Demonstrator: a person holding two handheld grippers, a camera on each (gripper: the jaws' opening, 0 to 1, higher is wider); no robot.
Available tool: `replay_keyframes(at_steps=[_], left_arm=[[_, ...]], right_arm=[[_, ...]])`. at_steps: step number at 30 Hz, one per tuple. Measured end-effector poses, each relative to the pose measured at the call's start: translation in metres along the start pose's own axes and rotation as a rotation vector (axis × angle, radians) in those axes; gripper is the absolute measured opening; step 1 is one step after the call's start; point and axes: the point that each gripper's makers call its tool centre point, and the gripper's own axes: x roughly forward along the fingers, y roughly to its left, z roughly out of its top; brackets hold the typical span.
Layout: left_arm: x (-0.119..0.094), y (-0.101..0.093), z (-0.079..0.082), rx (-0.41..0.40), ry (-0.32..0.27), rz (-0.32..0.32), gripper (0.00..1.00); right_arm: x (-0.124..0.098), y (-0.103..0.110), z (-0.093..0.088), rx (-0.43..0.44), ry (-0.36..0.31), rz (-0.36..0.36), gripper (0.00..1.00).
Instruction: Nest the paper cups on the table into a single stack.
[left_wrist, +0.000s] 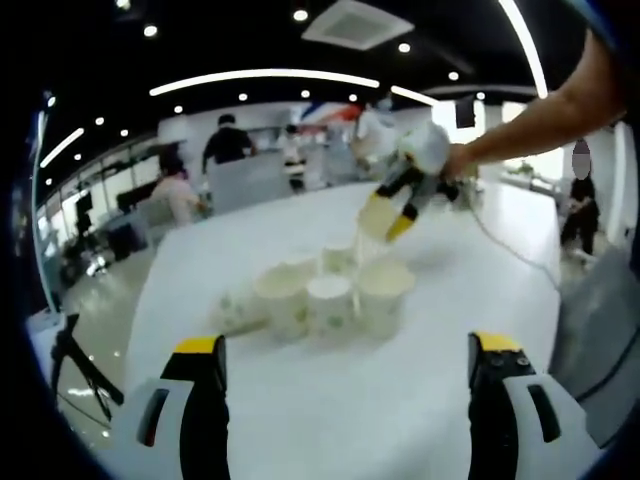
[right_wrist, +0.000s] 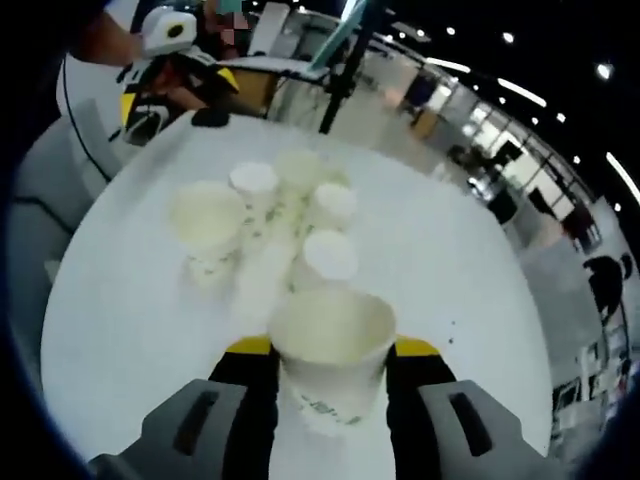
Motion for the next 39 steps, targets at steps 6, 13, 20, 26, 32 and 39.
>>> replay_keyframes(at_steps=[6,13,20,26,32,39], left_arm=[[0.000,0.001,0.001,0.007,-0.002,-0.003,0.99],[-0.002,-0.003,0.002,0.018,-0.003,-0.013,0.99],[-0.005,-0.004,0.011,0.034,-0.011,-0.019,0.99],[-0.005,-0.007,0.015,0.043,-0.020,-0.023,0.99],[-0.005,-0.011,0.017,0.046,-0.025,-0.026,0.99],[-0.002,-0.017,0.020,0.051,-0.029,-0.037,0.99]], right_arm=[[-0.011,0.001,0.010,-0.058,0.027,0.023,0.39],[-0.026,-0.005,0.023,-0.042,0.012,-0.010,0.39],[-0.037,-0.006,0.035,-0.022,-0.012,-0.036,0.39],[-0.048,-0.016,0.046,0.051,-0.072,-0.090,0.39],[-0.058,-0.014,0.055,0.138,-0.140,-0.131,0.38],[-0.067,0.000,0.063,0.246,-0.206,-0.179,0.39]])
